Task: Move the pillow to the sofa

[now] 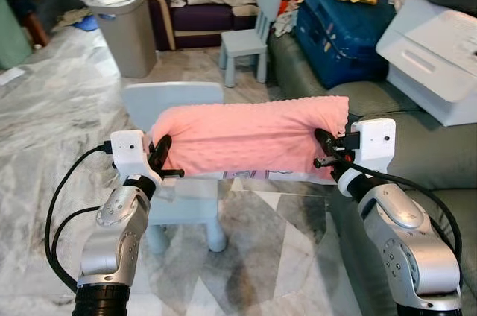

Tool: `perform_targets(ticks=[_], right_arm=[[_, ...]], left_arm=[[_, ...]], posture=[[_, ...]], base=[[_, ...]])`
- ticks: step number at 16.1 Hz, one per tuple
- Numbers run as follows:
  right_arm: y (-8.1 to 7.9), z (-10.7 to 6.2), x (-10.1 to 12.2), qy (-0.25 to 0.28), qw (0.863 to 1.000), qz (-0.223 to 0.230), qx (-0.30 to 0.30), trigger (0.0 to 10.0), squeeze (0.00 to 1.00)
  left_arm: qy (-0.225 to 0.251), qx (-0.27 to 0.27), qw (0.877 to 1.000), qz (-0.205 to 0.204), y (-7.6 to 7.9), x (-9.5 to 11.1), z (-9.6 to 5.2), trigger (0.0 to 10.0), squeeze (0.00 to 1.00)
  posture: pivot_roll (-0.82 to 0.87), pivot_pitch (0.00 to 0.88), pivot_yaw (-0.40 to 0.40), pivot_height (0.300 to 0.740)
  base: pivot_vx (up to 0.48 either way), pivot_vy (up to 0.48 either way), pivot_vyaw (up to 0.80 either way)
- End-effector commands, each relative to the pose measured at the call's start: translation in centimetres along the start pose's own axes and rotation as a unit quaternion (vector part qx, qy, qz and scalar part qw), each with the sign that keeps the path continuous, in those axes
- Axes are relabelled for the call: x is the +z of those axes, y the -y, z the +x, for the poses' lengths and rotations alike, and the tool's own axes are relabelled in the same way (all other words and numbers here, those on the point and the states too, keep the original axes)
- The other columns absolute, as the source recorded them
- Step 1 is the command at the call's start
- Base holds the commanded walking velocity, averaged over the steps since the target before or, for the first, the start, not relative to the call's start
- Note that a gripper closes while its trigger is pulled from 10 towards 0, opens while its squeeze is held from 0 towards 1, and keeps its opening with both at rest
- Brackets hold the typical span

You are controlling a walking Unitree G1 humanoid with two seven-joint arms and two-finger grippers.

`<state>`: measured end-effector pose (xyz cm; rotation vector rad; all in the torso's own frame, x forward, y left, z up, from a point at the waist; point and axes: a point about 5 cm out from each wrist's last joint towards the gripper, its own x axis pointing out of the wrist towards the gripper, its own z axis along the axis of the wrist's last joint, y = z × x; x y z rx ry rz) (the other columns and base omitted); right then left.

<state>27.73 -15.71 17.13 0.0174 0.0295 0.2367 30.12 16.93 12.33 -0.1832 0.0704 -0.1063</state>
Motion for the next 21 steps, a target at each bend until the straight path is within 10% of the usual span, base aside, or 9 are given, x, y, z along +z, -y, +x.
perform_targets(ticks=[1, 21], right_arm=[[0.36, 0.06, 0.66, 0.012, 1.0, -0.005, -0.013, 10.0, 0.0], [0.07, 0.19, 0.93, 0.024, 1.0, -0.005, -0.013, 10.0, 0.0]], left_arm=[[0.009, 0.016, 1.0, 0.0, -1.02, 0.44, -0.1, 10.0, 0.0], [0.002, -0.004, 1.0, -0.004, -0.56, 0.37, -0.03, 10.0, 0.0]], posture=[[-0.09, 0.0, 0.023, 0.74], [-0.09, 0.0, 0.036, 0.74]], base=[[0.0, 0.0, -0.79], [0.0, 0.387, -0.2]])
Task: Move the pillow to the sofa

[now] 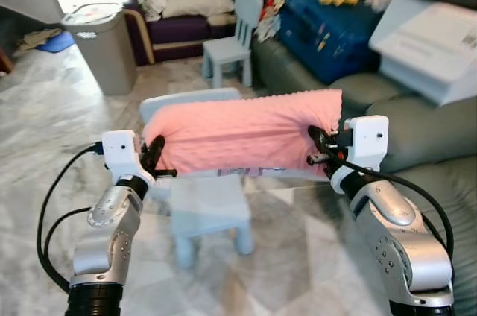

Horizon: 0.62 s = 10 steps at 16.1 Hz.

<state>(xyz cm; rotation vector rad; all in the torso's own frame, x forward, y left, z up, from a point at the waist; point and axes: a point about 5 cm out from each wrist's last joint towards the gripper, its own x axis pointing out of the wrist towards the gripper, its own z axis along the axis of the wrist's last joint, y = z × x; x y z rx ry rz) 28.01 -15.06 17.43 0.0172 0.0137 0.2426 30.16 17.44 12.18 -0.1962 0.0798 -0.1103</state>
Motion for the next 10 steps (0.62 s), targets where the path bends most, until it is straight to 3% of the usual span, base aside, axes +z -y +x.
perform_targets(ticks=[1, 4, 5, 10], right_arm=[[0.63, -0.2, 0.64, 0.016, 1.0, -0.003, -0.016, 10.0, 0.0], [0.66, -0.19, 0.59, 0.014, 1.0, -0.002, -0.017, 10.0, 0.0], [0.61, -0.16, 0.58, 0.013, 1.0, -0.003, -0.017, 10.0, 0.0], [0.62, -0.19, 0.55, 0.012, 1.0, -0.001, -0.017, 10.0, 0.0]], left_arm=[[0.01, -0.007, 1.0, 0.008, 0.1, 0.55, -0.01, 10.0, 0.0], [0.01, -0.011, 1.0, 0.023, 0.46, 0.48, 0.18, 10.0, 0.0], [0.005, -0.012, 0.999, 0.038, 0.53, 0.36, 0.26, 10.0, 0.0], [0.007, -0.04, 0.999, 0.01, 0.9, 0.18, 0.25, 10.0, 0.0]], posture=[[-0.09, 0.0, 0.036, 0.74], [-0.09, 0.0, 0.036, 0.74], [-0.09, 0.0, 0.037, 0.74], [-0.09, 0.0, 0.035, 0.74]], base=[[0.0, 0.0, 0.0], [0.0, 0.0, -0.17], [0.0, 0.0, -0.61], [0.0, 0.0, -0.8]])
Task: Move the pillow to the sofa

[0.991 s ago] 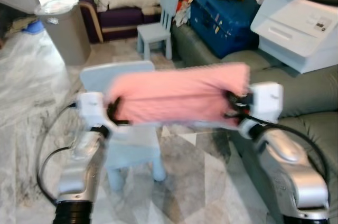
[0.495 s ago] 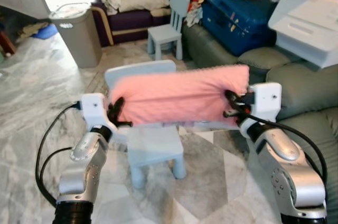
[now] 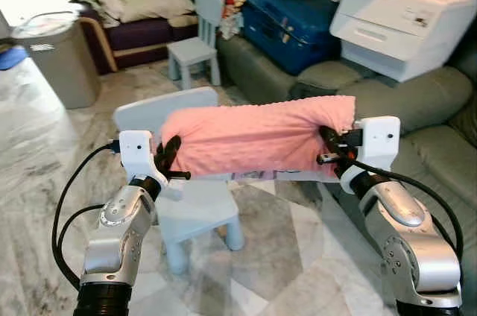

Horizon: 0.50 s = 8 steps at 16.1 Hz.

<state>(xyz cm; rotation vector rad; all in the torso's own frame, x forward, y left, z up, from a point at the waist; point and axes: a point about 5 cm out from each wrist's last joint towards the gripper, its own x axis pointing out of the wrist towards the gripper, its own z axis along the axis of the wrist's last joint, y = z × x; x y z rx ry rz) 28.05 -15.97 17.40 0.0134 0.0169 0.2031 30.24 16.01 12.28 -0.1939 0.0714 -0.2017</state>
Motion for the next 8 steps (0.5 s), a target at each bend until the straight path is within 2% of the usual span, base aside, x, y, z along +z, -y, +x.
perform_targets(ticks=[1, 8], right_arm=[[-0.28, 0.0, 0.61, 0.014, 1.0, -0.001, 0.004, 10.0, 0.0], [-0.25, -0.02, 0.67, 0.015, 1.0, -0.002, 0.005, 10.0, 0.0]], left_arm=[[0.003, -0.005, 1.0, -0.013, -0.26, 0.22, -0.14, 10.0, 0.0], [0.002, -0.01, 1.0, -0.014, -0.15, 0.17, -0.21, 10.0, 0.0]], posture=[[-0.09, 0.0, 0.035, 0.74], [-0.1, 0.0, 0.032, 0.74]], base=[[0.0, 0.0, -0.8], [0.0, 0.0, -0.77]])
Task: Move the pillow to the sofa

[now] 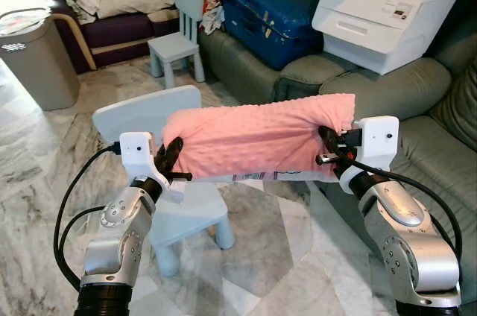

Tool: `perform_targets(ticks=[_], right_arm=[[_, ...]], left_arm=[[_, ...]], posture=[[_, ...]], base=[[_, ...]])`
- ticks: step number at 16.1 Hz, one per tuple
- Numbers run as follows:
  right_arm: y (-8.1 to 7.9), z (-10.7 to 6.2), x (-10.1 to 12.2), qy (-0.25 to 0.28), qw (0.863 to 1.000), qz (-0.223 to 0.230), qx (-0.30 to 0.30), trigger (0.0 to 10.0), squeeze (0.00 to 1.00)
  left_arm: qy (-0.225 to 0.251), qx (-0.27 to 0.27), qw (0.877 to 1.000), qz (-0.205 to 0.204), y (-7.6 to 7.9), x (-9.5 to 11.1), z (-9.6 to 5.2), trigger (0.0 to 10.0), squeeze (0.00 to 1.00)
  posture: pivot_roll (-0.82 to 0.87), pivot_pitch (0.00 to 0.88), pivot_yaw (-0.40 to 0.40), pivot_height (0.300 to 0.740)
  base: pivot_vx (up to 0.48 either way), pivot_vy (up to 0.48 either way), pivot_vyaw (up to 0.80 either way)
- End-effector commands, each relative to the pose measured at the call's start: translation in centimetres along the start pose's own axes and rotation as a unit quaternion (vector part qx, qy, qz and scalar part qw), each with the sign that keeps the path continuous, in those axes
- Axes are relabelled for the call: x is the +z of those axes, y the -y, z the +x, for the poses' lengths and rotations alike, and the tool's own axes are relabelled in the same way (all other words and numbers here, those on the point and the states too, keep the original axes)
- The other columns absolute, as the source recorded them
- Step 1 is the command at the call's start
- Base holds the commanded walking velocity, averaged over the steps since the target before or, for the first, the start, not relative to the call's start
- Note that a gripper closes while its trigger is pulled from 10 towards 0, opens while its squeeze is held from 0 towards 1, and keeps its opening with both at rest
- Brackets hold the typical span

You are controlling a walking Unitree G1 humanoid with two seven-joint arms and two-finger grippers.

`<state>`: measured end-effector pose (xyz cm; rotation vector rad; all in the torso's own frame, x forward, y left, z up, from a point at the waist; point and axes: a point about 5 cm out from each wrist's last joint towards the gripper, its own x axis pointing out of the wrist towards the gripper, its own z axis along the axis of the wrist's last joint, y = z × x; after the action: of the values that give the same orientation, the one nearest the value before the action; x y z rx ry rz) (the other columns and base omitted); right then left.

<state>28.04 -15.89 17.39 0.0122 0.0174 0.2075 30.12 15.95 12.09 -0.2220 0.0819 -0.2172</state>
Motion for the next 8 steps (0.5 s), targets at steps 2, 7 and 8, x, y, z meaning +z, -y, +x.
perform_targets(ticks=[2, 7, 8], right_arm=[[-0.16, -0.03, 0.68, 0.015, 1.0, -0.001, 0.003, 10.0, 0.0], [-0.18, 0.01, 0.7, 0.015, 1.0, -0.002, 0.005, 10.0, 0.0], [-0.19, 0.02, 0.7, 0.015, 1.0, -0.002, 0.005, 10.0, 0.0]], left_arm=[[0.006, -0.003, 1.0, 0.0, -0.18, 0.37, -0.14, 10.0, 0.0], [0.001, -0.01, 1.0, -0.004, 0.12, 0.12, -0.26, 10.0, 0.0], [0.001, -0.011, 1.0, -0.004, 0.15, 0.1, -0.27, 10.0, 0.0]], posture=[[-0.1, 0.0, 0.032, 0.74], [-0.1, 0.0, 0.031, 0.74], [-0.1, 0.0, 0.031, 0.74]], base=[[0.0, 0.0, -0.56], [0.097, 0.0, -0.56], [0.0, 0.0, -0.56]])
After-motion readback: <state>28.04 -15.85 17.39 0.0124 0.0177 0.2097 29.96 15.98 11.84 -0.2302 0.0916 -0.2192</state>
